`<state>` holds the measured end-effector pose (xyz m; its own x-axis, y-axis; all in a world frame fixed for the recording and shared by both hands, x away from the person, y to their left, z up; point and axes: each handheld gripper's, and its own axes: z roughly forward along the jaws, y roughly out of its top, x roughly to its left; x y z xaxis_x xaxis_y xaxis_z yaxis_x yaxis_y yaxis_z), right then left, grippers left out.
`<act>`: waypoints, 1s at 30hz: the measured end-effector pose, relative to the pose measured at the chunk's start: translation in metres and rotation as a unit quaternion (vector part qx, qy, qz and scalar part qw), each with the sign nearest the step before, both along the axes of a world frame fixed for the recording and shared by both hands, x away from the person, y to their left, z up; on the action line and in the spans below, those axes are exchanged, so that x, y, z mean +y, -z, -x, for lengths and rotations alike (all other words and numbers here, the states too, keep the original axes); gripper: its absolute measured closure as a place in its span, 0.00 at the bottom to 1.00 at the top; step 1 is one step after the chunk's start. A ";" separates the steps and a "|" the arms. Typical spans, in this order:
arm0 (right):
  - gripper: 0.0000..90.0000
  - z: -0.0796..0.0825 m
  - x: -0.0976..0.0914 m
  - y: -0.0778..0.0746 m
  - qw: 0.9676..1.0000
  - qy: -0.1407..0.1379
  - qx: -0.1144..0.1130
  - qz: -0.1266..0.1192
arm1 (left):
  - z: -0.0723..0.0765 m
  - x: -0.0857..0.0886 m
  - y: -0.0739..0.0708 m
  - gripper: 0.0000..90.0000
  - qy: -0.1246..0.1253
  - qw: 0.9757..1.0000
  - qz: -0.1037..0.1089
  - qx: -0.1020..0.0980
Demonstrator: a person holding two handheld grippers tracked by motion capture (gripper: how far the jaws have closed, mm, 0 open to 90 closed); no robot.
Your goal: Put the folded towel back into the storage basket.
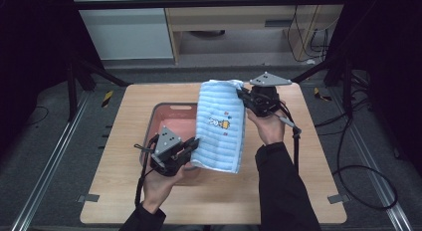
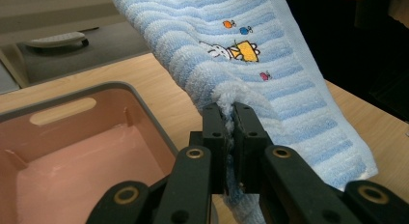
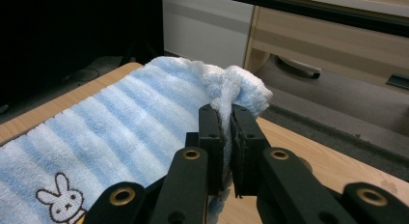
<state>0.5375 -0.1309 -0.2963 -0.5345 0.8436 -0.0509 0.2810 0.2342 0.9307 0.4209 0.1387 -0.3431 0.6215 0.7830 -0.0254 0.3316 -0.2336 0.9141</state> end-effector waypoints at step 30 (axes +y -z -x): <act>0.94 -0.034 0.076 0.001 0.999 -0.040 -0.001 -0.016 | -0.011 0.066 -0.003 0.94 -0.057 0.998 0.010 -0.004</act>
<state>0.5720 -0.0547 -0.2969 -0.6005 0.7992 -0.0258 0.2613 0.2266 0.9383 0.4321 0.2043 -0.3405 0.5283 0.8483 -0.0370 0.3486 -0.1770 0.9204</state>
